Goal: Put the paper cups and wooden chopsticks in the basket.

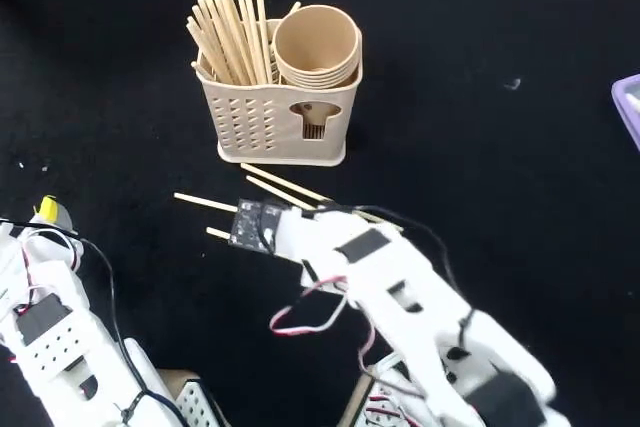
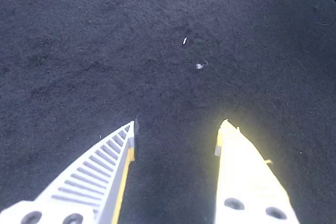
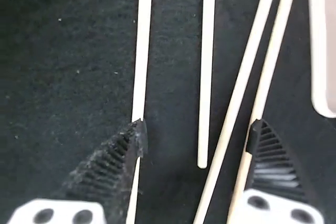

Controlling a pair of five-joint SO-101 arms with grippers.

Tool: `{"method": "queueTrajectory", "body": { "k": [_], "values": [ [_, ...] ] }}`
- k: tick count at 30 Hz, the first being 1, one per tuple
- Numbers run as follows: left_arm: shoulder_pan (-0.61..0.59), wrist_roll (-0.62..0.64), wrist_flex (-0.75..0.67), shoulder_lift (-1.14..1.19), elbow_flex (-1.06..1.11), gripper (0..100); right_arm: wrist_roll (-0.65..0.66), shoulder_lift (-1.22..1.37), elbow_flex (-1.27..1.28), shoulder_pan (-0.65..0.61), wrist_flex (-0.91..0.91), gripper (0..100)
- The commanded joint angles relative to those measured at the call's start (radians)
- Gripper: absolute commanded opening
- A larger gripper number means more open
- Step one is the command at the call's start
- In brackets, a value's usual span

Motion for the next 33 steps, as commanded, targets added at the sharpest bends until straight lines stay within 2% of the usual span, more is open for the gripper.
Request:
{"method": "queueTrajectory", "body": {
  "k": [1, 7, 13, 14, 20, 25, 30, 33],
  "values": [
    [0.002, -0.006, -0.015, -0.014, -0.010, 25, 0.048, 0.105, -0.094, -0.014, -0.021, 30.4],
    [0.002, -0.006, -0.015, -0.014, -0.012, 25, 0.081, 0.185, -0.094, -0.015, -0.017, 28.2],
    [0.002, -0.006, -0.015, -0.014, -0.012, 25, 0.077, 0.113, -0.068, -0.021, -0.012, 2.0],
    [0.002, -0.006, -0.015, -0.014, -0.012, 25, 0.075, 0.090, -0.062, -0.021, -0.012, 0.8],
    [0.002, -0.006, -0.015, -0.014, -0.012, 25, 0.074, -0.127, -0.012, -0.021, 0.091, 1.1],
    [0.002, -0.006, -0.015, -0.014, -0.012, 25, 0.018, -0.305, 0.042, -0.023, 0.166, 1.1],
    [0.002, -0.006, -0.015, -0.014, -0.012, 25, 0.014, -0.360, 0.120, -0.021, 0.170, 1.7],
    [0.002, -0.006, -0.015, -0.014, -0.012, 25, 0.000, -0.360, 0.119, -0.021, 0.175, 10.1]
  ]
}}
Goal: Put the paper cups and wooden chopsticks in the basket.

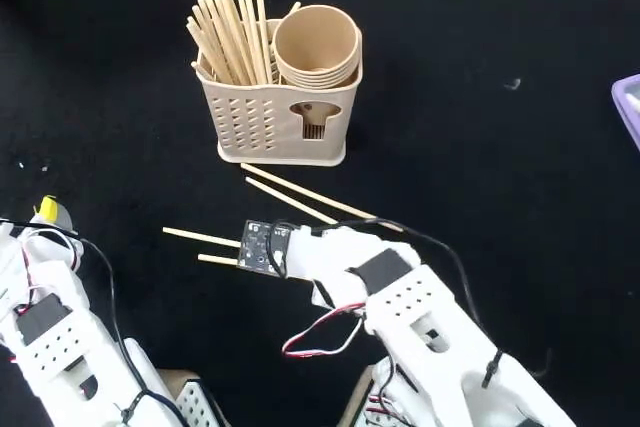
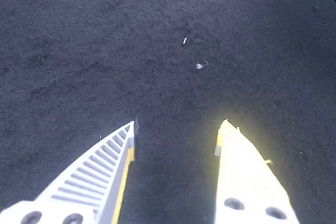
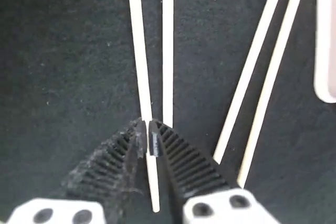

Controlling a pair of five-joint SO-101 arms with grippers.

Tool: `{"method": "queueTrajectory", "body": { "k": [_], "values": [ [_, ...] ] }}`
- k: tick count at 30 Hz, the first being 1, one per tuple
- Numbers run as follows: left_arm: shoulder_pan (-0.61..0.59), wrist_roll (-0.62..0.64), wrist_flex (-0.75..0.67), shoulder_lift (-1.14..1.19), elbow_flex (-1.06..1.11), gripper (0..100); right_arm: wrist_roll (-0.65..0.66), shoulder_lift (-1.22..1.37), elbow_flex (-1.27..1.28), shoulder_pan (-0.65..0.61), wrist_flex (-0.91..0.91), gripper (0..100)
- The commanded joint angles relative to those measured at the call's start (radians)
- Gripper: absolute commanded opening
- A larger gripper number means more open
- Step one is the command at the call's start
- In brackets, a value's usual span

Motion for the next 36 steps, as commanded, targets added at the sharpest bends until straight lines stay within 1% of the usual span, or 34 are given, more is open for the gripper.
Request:
{"method": "queueTrajectory", "body": {
  "k": [1, 3, 5, 8, 12, 17, 21, 24, 26, 27, 30, 32, 33, 36],
  "values": [
    [0.002, -0.006, -0.015, -0.014, -0.012, 25, -0.051, -0.033, -0.007, -0.009, 0.002, 14.5],
    [0.002, -0.006, -0.015, -0.014, -0.012, 25, -0.094, -0.033, -0.015, -0.046, -0.015, 23.1],
    [0.002, -0.006, -0.015, -0.014, -0.012, 25, -0.115, -0.031, -0.015, -0.097, -0.020, 27.4],
    [0.002, -0.006, -0.017, -0.014, -0.012, 25, -0.115, -0.030, -0.018, -0.157, -0.023, 27.5],
    [0.001, -0.006, -0.017, -0.014, -0.012, 25, -0.110, 0.038, -0.019, -0.155, -0.078, 27.5],
    [0.001, -0.006, -0.017, -0.014, -0.010, 25, -0.114, 0.257, -0.067, -0.153, -0.187, 27.5],
    [0.001, -0.006, -0.017, -0.014, -0.010, 25, -0.115, 0.444, -0.174, -0.153, -0.198, 27.5],
    [0.001, -0.006, -0.017, -0.014, -0.010, 25, -0.112, 0.538, -0.254, -0.153, -0.163, 27.5],
    [0.001, -0.006, -0.017, -0.014, -0.010, 25, -0.109, 0.576, -0.286, -0.155, -0.133, 24.2],
    [0.001, -0.006, -0.017, -0.014, -0.010, 25, -0.107, 0.590, -0.295, -0.157, -0.127, 19.8],
    [0.001, -0.006, -0.017, -0.014, -0.012, 25, -0.110, 0.596, -0.303, -0.160, -0.123, 0.2],
    [0.001, -0.006, -0.017, -0.014, -0.012, 25, -0.114, 0.578, -0.295, -0.160, -0.121, 3.6],
    [0.001, -0.006, -0.017, -0.014, -0.012, 25, -0.114, 0.564, -0.294, -0.157, -0.121, 1.3],
    [0.001, -0.006, -0.017, -0.014, -0.012, 25, -0.115, 0.493, -0.297, -0.153, -0.097, 1.0]
  ]
}}
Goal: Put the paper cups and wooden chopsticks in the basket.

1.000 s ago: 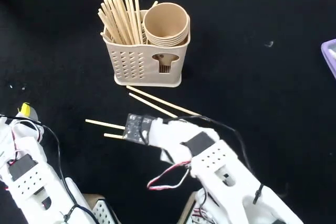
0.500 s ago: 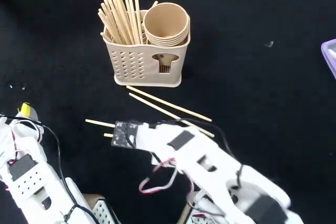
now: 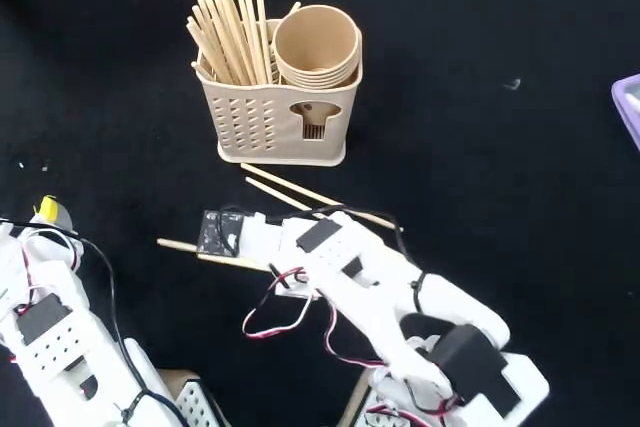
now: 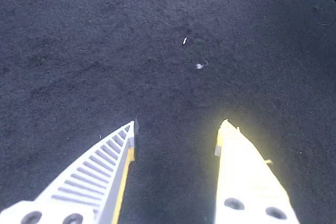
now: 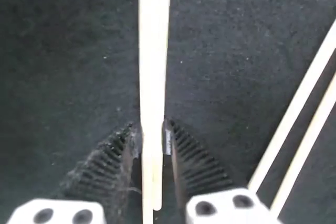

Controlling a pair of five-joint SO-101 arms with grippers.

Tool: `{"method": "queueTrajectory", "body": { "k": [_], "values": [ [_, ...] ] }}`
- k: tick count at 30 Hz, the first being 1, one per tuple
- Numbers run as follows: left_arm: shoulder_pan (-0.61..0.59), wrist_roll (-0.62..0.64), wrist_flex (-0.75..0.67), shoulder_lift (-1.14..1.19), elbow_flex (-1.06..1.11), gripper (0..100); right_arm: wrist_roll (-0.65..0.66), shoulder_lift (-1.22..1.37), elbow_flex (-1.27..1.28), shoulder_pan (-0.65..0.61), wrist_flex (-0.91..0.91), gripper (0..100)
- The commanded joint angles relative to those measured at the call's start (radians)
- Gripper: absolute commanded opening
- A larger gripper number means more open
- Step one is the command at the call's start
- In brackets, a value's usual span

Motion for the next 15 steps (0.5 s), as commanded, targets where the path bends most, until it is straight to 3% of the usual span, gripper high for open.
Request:
{"method": "queueTrajectory", "body": {
  "k": [1, 11, 15],
  "values": [
    [0.001, -0.006, -0.017, -0.014, -0.012, 25, -0.006, -0.094, -0.025, -0.018, 0.049, 1.0],
    [0.001, -0.006, -0.017, -0.014, -0.012, 25, -0.008, -0.400, -0.027, -0.017, 0.190, 1.0],
    [0.001, -0.006, -0.017, -0.014, -0.012, 25, -0.094, -0.556, -0.041, -0.017, 0.210, 1.0]
  ]
}}
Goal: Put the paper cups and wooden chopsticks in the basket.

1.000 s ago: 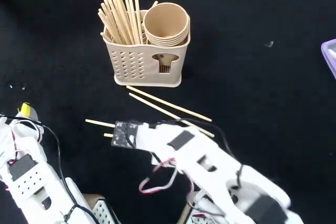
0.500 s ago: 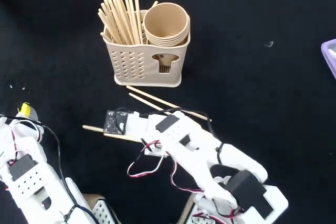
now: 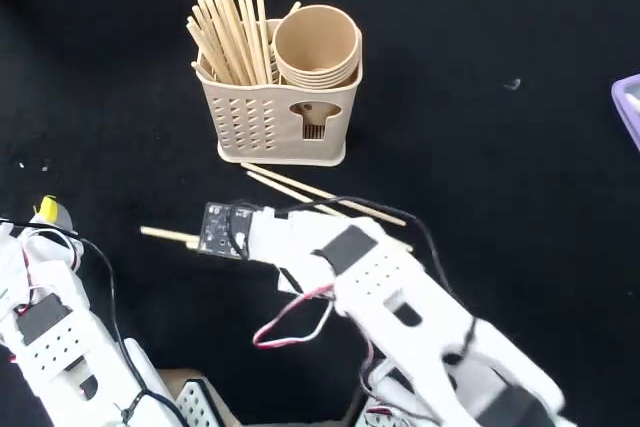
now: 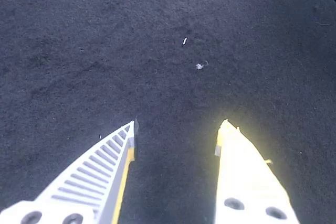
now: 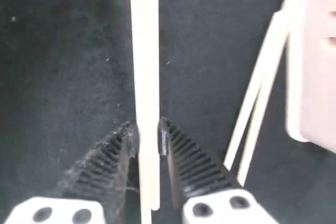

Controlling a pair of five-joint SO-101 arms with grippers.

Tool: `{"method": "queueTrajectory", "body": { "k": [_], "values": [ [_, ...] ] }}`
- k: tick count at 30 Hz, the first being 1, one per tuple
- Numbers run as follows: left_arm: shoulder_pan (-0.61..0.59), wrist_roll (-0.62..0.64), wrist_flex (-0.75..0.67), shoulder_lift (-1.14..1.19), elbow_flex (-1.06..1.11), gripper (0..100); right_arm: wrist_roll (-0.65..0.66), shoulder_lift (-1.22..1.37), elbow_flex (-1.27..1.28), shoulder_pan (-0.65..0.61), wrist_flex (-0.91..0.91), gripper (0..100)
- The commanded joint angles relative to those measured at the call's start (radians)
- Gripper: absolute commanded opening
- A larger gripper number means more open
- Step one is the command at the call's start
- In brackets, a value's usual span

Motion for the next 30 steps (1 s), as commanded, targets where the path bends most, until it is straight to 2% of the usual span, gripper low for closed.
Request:
{"method": "queueTrajectory", "body": {
  "k": [1, 7, 14, 17, 21, 24, 30],
  "values": [
    [0.001, -0.006, -0.017, -0.014, -0.012, 25, -0.084, -0.179, -0.059, -0.015, 0.021, 1.0],
    [-0.001, -0.006, -0.017, -0.014, -0.012, 25, -0.267, -0.364, -0.182, -0.017, -0.002, 1.0],
    [-0.001, -0.006, -0.017, -0.014, -0.012, 25, -0.319, -0.394, -0.194, -0.017, -0.173, 1.1],
    [-0.001, -0.006, -0.017, -0.014, -0.012, 25, -0.397, -0.394, -0.188, -0.015, -0.370, 1.1],
    [-0.001, -0.006, -0.017, -0.014, -0.012, 25, -0.511, -0.369, -0.151, 0.005, -0.776, 1.1],
    [-0.001, -0.006, -0.017, -0.014, -0.012, 25, -0.537, -0.277, -0.154, 0.037, -1.023, 1.1],
    [-0.001, -0.006, -0.017, -0.014, -0.012, 25, -0.543, -0.015, -0.263, 0.126, -1.175, 1.1]
  ]
}}
